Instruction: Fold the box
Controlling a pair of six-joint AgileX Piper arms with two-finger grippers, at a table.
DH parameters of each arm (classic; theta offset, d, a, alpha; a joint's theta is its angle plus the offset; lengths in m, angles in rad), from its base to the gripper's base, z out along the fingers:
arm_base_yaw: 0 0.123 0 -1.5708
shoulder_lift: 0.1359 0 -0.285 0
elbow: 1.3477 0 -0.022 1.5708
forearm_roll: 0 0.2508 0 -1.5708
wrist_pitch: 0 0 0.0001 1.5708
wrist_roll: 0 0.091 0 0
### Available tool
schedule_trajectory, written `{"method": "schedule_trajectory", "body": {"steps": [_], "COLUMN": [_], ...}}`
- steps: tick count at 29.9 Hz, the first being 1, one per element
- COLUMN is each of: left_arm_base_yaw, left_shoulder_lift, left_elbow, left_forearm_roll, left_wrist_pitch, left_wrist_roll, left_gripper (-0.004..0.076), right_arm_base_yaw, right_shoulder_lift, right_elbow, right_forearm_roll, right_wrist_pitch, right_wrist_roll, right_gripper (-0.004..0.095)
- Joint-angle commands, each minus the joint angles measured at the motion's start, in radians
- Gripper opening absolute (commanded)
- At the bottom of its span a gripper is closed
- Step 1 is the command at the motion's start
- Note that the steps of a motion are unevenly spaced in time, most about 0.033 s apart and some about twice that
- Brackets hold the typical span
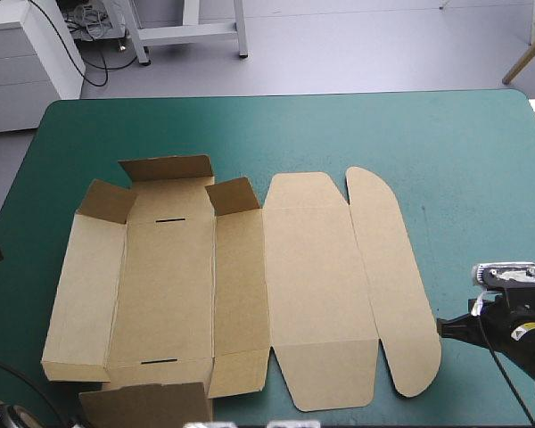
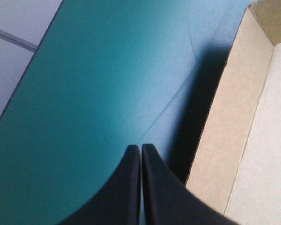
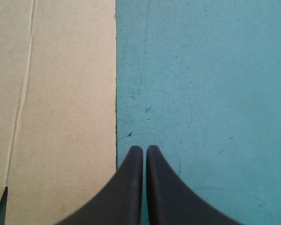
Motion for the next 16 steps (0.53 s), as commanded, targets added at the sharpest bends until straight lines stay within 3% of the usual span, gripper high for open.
{"method": "schedule_trajectory", "body": {"steps": [1, 7, 9, 11, 16], "left_arm_base_yaw": [0.010, 0.010, 0.010, 0.010, 0.010], "left_shoulder_lift": [-0.013, -0.013, -0.013, -0.013, -0.013], "left_elbow": [-0.029, -0.029, -0.029, -0.029, -0.022], "left_forearm_roll": [-0.073, -0.028, -0.008, 0.026, 0.051], "left_wrist_pitch": [0.058, 0.045, 0.052, 0.058, 0.037], "left_wrist_roll": [0.082, 0.105, 0.105, 0.105, 0.079], "left_gripper": [-0.0010, -0.0003, 0.0055, 0.0179, 0.0662], "right_arm_base_yaw": [-0.004, -0.004, -0.004, -0.004, -0.004], "right_shoulder_lift": [0.001, 0.001, 0.001, 0.001, 0.001], "right_elbow": [-0.027, -0.027, -0.027, -0.027, -0.027], "right_forearm_roll": [0.005, 0.005, 0.005, 0.005, 0.003], "right_wrist_pitch": [-0.054, -0.056, -0.056, -0.056, -0.056], "right_wrist_roll": [-0.010, -0.010, -0.010, -0.010, -0.010], "right_gripper": [0.0008, 0.0008, 0.0008, 0.0008, 0.0008]}}
